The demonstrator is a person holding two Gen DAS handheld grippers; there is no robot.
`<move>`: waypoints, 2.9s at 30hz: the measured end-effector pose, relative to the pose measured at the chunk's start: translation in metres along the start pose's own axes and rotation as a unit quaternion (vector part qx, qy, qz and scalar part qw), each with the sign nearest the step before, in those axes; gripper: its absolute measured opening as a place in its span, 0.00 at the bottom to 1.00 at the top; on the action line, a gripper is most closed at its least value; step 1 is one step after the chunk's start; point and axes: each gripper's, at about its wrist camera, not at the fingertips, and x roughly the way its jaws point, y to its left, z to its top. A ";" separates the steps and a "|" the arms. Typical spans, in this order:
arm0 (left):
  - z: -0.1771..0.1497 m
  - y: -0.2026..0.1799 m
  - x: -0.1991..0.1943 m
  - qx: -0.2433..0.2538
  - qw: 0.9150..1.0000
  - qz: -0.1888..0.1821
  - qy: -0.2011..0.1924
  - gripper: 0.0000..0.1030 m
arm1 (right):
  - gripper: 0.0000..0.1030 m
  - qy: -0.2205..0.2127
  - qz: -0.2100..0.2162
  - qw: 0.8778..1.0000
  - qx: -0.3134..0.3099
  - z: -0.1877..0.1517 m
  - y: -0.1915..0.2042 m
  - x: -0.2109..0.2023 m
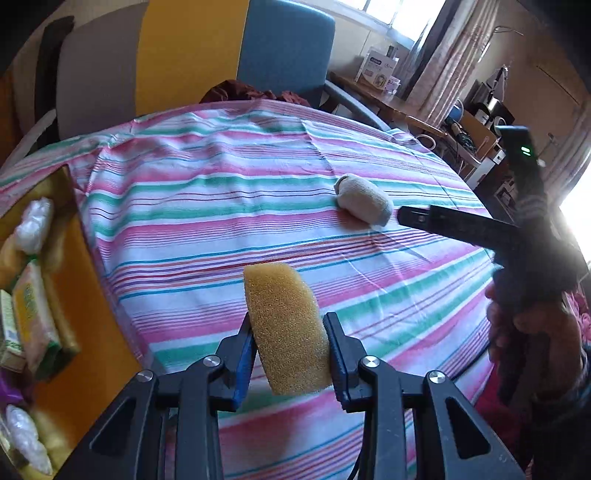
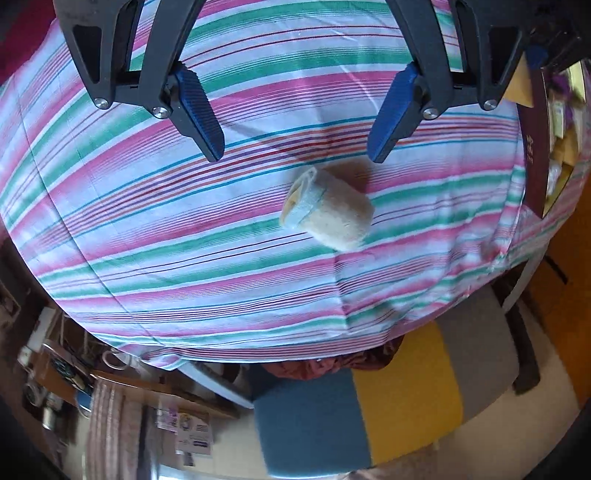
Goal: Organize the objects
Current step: 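Lift the yellow sponge with left while right grasps the white knit roll, then carry the yellow sponge into the gold tray and release it with the left gripper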
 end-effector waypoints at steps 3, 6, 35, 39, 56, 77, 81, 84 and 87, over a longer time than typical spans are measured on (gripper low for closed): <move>-0.007 0.004 -0.018 0.006 1.000 -0.004 -0.013 0.34 | 0.82 0.003 -0.005 0.999 -0.049 0.003 0.015 0.004; -0.014 0.009 -0.032 0.003 1.000 -0.010 -0.021 0.34 | 0.84 0.004 -0.012 0.995 -0.103 0.011 0.028 0.011; -0.058 0.104 -0.116 -0.123 0.987 0.049 -0.086 0.34 | 0.50 0.015 0.066 0.981 -0.182 -0.029 0.093 0.012; -0.075 0.136 -0.139 -0.164 0.978 0.079 -0.098 0.34 | 0.50 0.009 0.080 0.975 -0.206 -0.042 0.106 0.010; -0.075 0.163 -0.125 -0.175 0.975 0.111 -0.075 0.34 | 0.50 0.009 0.070 0.968 -0.242 -0.052 0.120 0.012; -0.086 0.176 -0.116 -0.202 0.965 0.159 -0.056 0.54 | 0.50 0.009 0.068 0.967 -0.244 -0.051 0.120 0.013; -0.093 0.176 -0.130 -0.209 0.961 0.166 -0.069 0.54 | 0.50 0.008 0.067 0.969 -0.238 -0.050 0.120 0.012; -0.096 0.176 -0.139 -0.212 0.959 0.168 -0.078 0.54 | 0.50 0.001 0.067 0.972 -0.225 -0.046 0.119 0.005; -0.099 0.177 -0.145 -0.215 0.958 0.172 -0.085 0.54 | 0.50 -0.011 0.088 0.975 -0.203 -0.043 0.125 -0.015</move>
